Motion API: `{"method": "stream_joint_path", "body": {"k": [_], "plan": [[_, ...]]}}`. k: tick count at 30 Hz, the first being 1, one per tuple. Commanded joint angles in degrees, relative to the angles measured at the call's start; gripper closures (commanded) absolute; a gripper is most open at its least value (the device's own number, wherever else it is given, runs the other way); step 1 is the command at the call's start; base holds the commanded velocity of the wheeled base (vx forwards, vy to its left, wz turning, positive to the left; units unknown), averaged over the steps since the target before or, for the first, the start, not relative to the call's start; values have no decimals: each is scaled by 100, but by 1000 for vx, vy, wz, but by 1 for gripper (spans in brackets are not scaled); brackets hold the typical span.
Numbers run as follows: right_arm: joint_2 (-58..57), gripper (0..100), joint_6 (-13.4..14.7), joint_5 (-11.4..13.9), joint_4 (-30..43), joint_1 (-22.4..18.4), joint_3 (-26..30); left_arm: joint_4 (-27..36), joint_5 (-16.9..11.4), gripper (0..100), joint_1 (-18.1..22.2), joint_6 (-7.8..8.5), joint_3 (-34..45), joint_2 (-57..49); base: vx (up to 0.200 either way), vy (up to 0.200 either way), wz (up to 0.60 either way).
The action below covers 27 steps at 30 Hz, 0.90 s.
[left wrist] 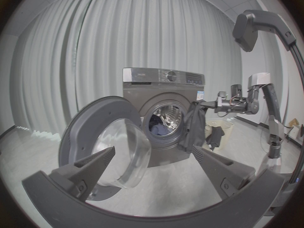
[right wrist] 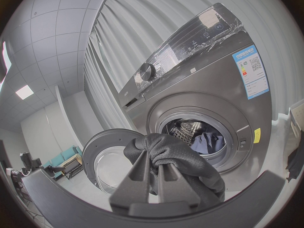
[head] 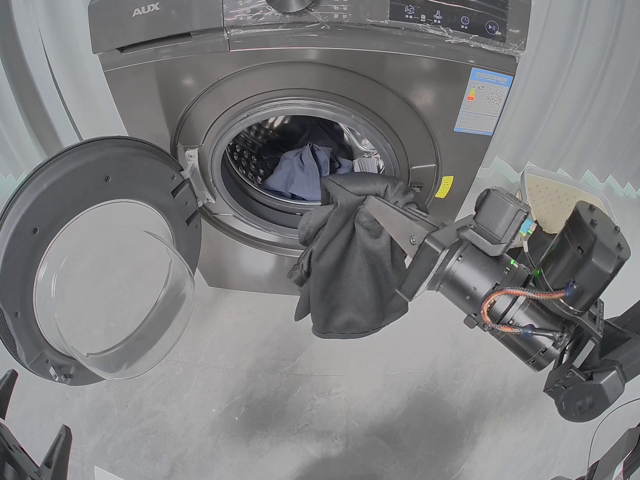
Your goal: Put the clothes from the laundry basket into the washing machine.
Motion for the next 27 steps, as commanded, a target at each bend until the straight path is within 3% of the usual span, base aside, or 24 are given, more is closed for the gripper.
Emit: {"method": "stream_joint_path", "body": {"k": [1, 5, 9, 13, 14, 17, 22, 27], "plan": [[516, 100, 5, -24, -274, 97, -451, -289, -1008, 0, 33, 98, -184, 1850, 0, 0, 0], [603, 100, 14, -24, -274, 62, -706, -1071, -1201, 0, -266, 283, -167, 3010, 0, 0, 0], [744, 100, 14, -24, -274, 62, -926, -1915, -1219, 0, -793, 283, -176, 4171, 0, 0, 0], [841, 100, 14, -24, -327, 71, -1101, -2539, -1184, 0, -1241, 204, -202, 4909, 0, 0, 0], [893, 100, 5, -24, -397, 45, -1189, -2917, -1131, 0, -1549, 169, -246, 5436, 0, 0, 0], [911, 100, 5, -24, -432, 27, -1251, -3471, -946, 0, -1901, 81, -343, 6201, 0, 0, 0], [911, 100, 5, -24, -432, 18, -1251, -4235, -893, 0, -2270, -34, -404, 7229, 0, 0, 0], [902, 100, 14, -24, -476, 18, -1233, -4517, -893, 0, -2401, -113, -580, 7915, 0, 0, 0]]}}
